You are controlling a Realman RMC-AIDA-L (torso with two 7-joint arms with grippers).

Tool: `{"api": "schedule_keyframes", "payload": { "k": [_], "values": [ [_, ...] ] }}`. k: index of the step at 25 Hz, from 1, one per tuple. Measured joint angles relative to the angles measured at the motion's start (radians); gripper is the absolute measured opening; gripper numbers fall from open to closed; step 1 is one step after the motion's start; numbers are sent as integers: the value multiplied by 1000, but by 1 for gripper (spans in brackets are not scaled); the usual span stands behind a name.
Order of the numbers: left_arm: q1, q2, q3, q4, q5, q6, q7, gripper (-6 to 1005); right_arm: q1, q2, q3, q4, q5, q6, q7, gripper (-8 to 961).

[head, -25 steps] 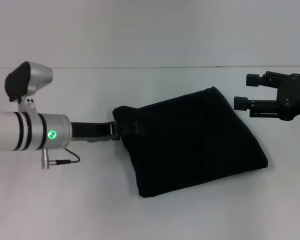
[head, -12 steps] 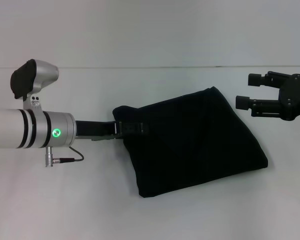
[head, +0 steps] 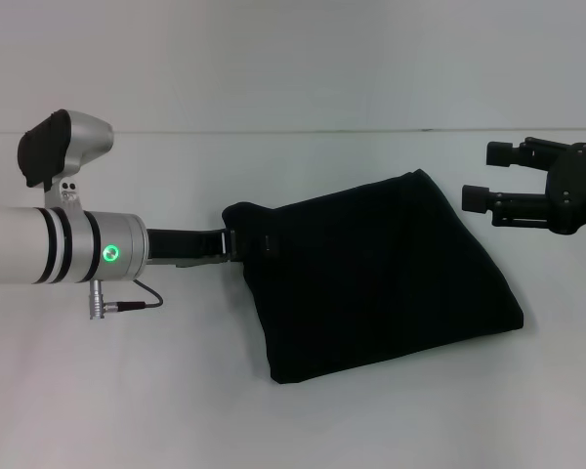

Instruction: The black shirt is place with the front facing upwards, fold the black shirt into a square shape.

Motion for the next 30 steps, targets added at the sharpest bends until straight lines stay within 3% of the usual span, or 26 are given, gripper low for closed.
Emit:
{"api": "schedule_keyframes", "payload": {
  "k": [4, 15, 21, 30],
  "values": [
    [-2, 0, 0, -1, 0, -14, 0, 666, 5, 0, 5, 5, -2, 0, -1, 901],
    [-10, -4, 30, -2, 0, -39, -4, 214, 7, 1, 5, 16, -1, 0, -7, 900],
    [-25, -4, 31, 4, 0, -40, -4, 49, 11, 0, 10, 29, 0, 1, -14, 900],
    [-83, 3, 41, 5, 0, -66, 2, 65, 16, 1, 12, 45, -1, 2, -31, 900]
  ]
}}
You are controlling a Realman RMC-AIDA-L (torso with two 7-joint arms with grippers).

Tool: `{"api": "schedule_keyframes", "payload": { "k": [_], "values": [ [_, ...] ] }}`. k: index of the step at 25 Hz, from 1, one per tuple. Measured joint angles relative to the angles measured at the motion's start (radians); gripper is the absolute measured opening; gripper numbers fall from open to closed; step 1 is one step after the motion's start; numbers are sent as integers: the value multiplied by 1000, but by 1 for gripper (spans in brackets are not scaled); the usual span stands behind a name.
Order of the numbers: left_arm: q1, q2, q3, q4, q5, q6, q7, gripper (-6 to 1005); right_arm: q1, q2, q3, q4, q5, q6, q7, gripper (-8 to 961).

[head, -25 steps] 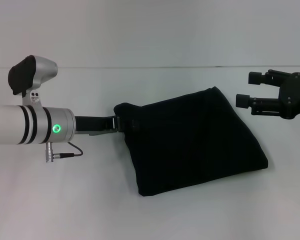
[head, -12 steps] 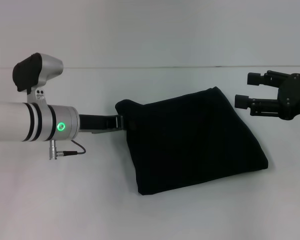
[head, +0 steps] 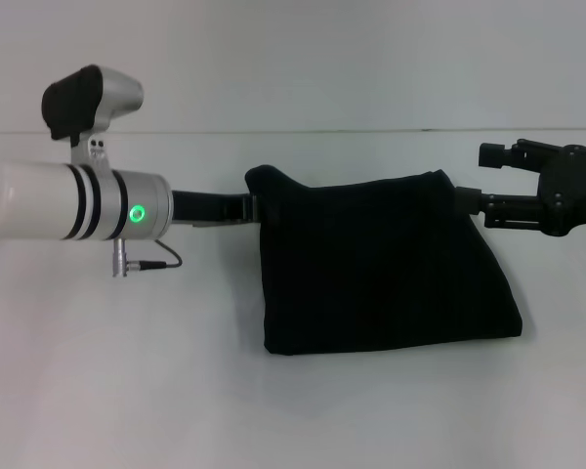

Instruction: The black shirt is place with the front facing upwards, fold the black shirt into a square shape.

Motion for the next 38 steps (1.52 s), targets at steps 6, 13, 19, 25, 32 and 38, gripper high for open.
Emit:
{"api": "schedule_keyframes", "payload": {
  "k": [6, 13, 19, 25, 32, 38],
  "values": [
    [-13, 7, 11, 2, 0, -19, 0, 76, 4, -2, 0, 21, -2, 0, -9, 900],
    [3, 8, 8, 27, 0, -26, -1, 88, 4, -3, 0, 25, -3, 0, -10, 900],
    [88, 9, -6, 152, -10, 24, 0, 255, 4, -3, 2, 28, -2, 4, -21, 900],
    [253, -42, -32, 448, -117, 419, 171, 407, 15, -11, 3, 65, 2, -40, -30, 901],
    [341, -55, -37, 484, -138, 703, 469, 619, 49, -29, -24, 171, -40, -109, -60, 901],
    [368, -50, -36, 474, -77, 776, 595, 845, 35, 2, -18, 153, -131, -93, -7, 901]
  ]
}}
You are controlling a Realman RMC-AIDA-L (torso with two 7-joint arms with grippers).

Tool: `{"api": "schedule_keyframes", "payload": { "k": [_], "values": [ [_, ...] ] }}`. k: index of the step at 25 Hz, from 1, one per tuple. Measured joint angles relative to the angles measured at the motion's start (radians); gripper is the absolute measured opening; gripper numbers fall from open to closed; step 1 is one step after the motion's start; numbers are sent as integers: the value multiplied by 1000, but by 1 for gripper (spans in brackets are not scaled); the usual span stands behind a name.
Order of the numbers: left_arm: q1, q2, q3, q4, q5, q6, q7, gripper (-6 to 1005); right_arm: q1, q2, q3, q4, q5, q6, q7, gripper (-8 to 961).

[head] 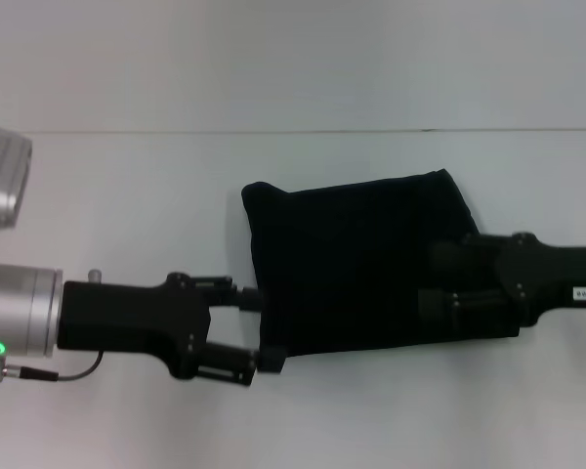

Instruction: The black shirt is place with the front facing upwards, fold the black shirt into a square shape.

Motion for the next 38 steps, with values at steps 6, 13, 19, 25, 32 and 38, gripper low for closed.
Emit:
{"api": "schedule_keyframes", "payload": {
  "k": [6, 13, 19, 25, 32, 38],
  "values": [
    [-6, -10, 9, -2, 57, -2, 26, 878, -67, 27, 21, -89, -3, 1, 38, 901],
    [-27, -15, 2, 0, 50, -6, 29, 877, -119, 52, 18, -212, -17, -9, 88, 901],
    [-46, -17, 0, 2, 60, -10, 17, 875, -165, 60, 23, -324, -18, -23, 133, 901],
    [-61, -18, 1, 3, 61, -21, 7, 874, -190, 61, 23, -371, -28, -30, 168, 900],
    [-67, -18, 10, 4, 71, -53, -12, 874, -183, 64, 26, -363, -64, -15, 171, 900],
    [-69, -17, 11, 3, 73, -65, -15, 875, -179, 65, 28, -363, -64, -6, 179, 901]
  ]
}}
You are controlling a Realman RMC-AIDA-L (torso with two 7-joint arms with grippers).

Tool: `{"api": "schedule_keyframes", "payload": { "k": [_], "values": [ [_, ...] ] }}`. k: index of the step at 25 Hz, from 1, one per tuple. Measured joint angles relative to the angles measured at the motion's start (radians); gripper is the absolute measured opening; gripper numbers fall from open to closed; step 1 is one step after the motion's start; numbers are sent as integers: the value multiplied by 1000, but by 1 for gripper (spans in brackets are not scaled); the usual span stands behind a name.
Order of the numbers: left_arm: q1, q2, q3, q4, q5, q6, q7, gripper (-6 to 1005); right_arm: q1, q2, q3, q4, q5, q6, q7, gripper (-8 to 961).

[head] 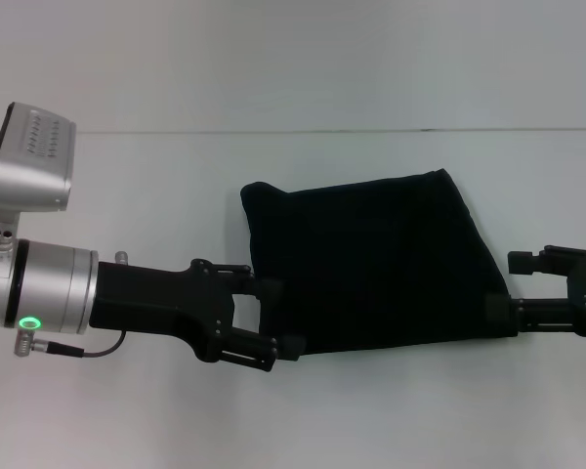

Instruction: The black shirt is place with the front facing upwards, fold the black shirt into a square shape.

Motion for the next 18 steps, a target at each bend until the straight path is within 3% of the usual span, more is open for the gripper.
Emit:
{"api": "schedule_keyframes", "payload": {
  "k": [18],
  "values": [
    [-17, -1, 0, -6, 27, -35, -1, 875, 0, -1, 1, 3, 0, 21, 13, 900]
  ]
}}
